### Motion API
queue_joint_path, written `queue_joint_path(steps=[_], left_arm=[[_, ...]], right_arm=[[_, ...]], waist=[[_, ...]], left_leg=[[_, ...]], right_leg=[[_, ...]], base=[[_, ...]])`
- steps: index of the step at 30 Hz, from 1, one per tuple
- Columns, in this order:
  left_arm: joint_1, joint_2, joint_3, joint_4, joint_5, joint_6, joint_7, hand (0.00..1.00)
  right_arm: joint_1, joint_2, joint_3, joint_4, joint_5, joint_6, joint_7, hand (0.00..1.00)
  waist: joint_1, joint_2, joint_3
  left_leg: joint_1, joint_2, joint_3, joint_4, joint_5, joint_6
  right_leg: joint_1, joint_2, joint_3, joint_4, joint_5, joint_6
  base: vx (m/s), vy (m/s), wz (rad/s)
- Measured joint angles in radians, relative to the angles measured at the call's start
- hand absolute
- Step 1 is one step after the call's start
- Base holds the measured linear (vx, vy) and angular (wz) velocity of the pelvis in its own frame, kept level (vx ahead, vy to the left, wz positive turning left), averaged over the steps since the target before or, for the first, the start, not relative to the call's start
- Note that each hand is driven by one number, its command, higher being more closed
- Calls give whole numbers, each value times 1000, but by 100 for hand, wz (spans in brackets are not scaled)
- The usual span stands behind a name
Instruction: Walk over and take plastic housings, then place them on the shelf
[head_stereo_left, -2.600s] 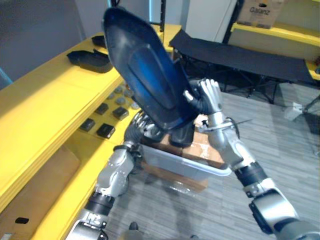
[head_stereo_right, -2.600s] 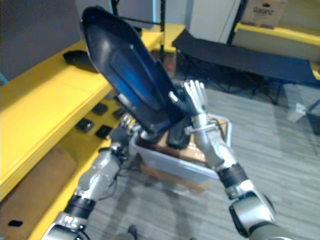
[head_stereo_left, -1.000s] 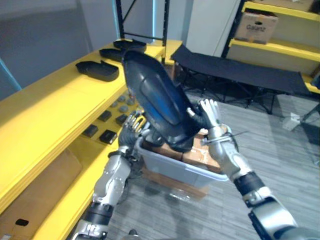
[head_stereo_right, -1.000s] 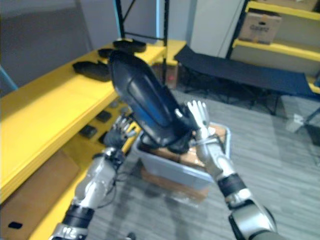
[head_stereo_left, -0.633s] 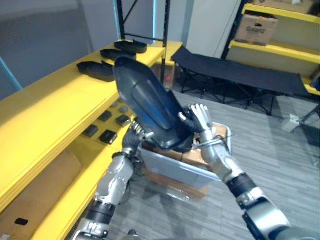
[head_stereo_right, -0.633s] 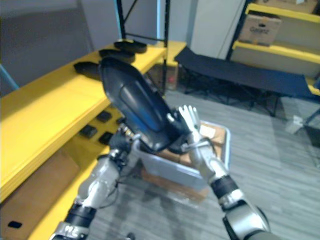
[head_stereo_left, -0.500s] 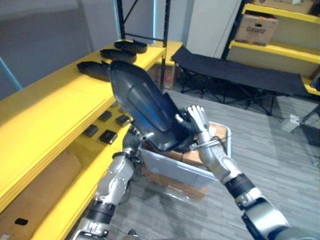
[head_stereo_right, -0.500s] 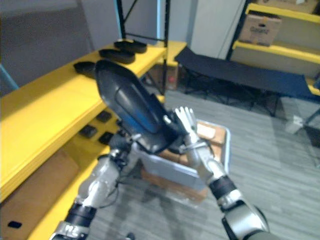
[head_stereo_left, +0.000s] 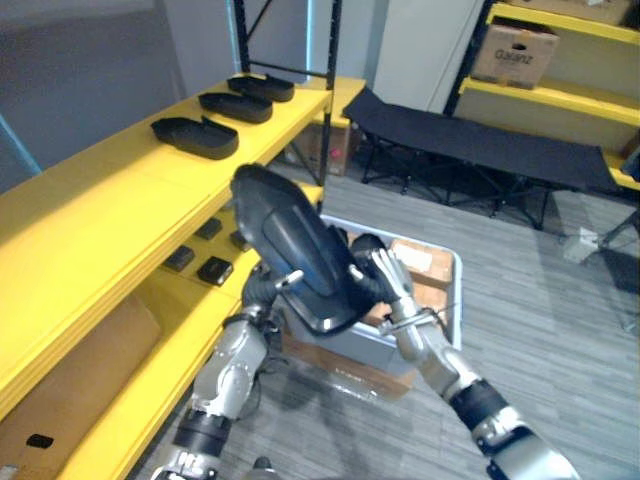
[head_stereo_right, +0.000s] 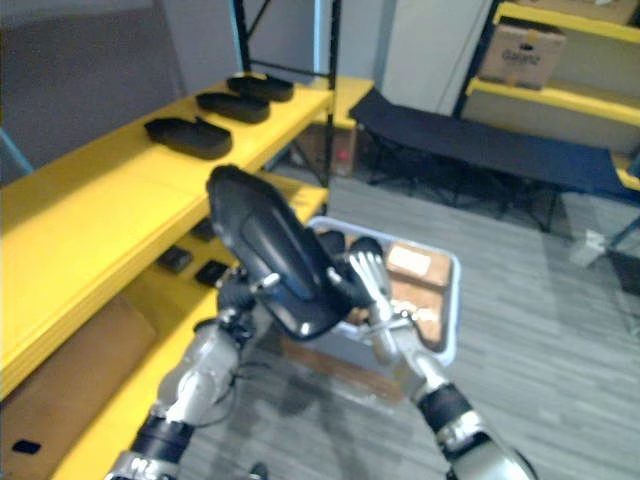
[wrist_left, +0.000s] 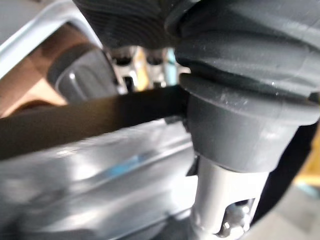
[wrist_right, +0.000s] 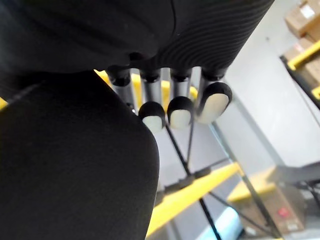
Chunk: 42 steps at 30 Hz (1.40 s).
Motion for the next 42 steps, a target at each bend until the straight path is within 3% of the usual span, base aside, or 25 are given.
queue_joint_path(steps=[4, 8, 13, 17, 18, 24, 31, 35, 38, 42], left_arm=[[25, -5, 1, 4, -26, -34, -6, 100], [25, -9, 0, 17, -37, -37, -28, 100], [29, -7, -3, 17, -146, -42, -103, 100], [30, -5, -3, 17, -154, -69, -153, 100], [30, -2, -4, 17, -154, -78, -164, 100], [30, 2, -9, 3, -143, -140, -178, 100], [75, -2, -5, -88, -143, -219, -183, 100], [91, -20, 1, -118, -95, -277, -162, 100], [113, -58, 13, -155, 84, -323, -46, 100], [155, -91, 53, -166, 380, -334, 110, 100]], right_arm=[[16, 6, 21, -9, -1, -18, -36, 100], [31, 13, 26, -11, -1, -18, -65, 100], [50, 16, 28, -64, -2, -18, -103, 100], [51, 15, 35, -87, -2, -18, -135, 100], [51, 15, 36, -92, -2, -18, -139, 0], [51, 18, 59, -124, 1, -24, -140, 0], [48, 22, 90, -159, 40, -85, -134, 0], [46, 41, 106, -163, 142, -119, -106, 0], [46, 59, 91, -205, 255, -133, -50, 0], [47, 95, -30, -408, 440, -133, 21, 0]], waist=[[-4, -6, -4], [-4, -7, -5], [-6, -7, -5], [-7, -7, -5], [-7, -7, -5], [-8, -7, -5], [-11, -4, -5], [-10, -2, -6], [-10, -2, -6], [-13, 13, -11]], left_leg=[[-1, 3, 5, 0, -1, -1], [-1, 3, 7, 0, -1, -2], [0, 3, 11, 0, -2, -2], [1, 3, 13, 0, -2, -2], [1, 4, 13, 0, -1, -2], [3, 6, 19, 1, -2, -2], [2, 0, 36, 1, -2, -1], [5, -1, 36, 0, -2, -1], [10, -1, 37, 0, -2, -1], [17, -1, 42, 0, -2, -1]], right_leg=[[-1, 3, 5, -6, -1, -2], [-3, 3, 8, -7, -1, -2], [-5, 3, 14, -7, -1, -2], [-6, 3, 16, -7, -1, -2], [-5, 2, 16, -7, 0, -2], [-6, 2, 21, -9, 2, -4], [-17, -1, 23, -4, -1, -10], [-21, -4, 22, 7, -4, -14], [-18, -5, 22, 9, -5, -15], [-18, -5, 26, 10, -7, -15]], base=[[0, 0, -3], [0, 0, 0], [0, 0, -2], [0, 0, 0], [0, 0, 0], [1, 2, -1], [2, 12, -4], [0, 0, 0], [0, 0, 0], [0, 6, -2]])
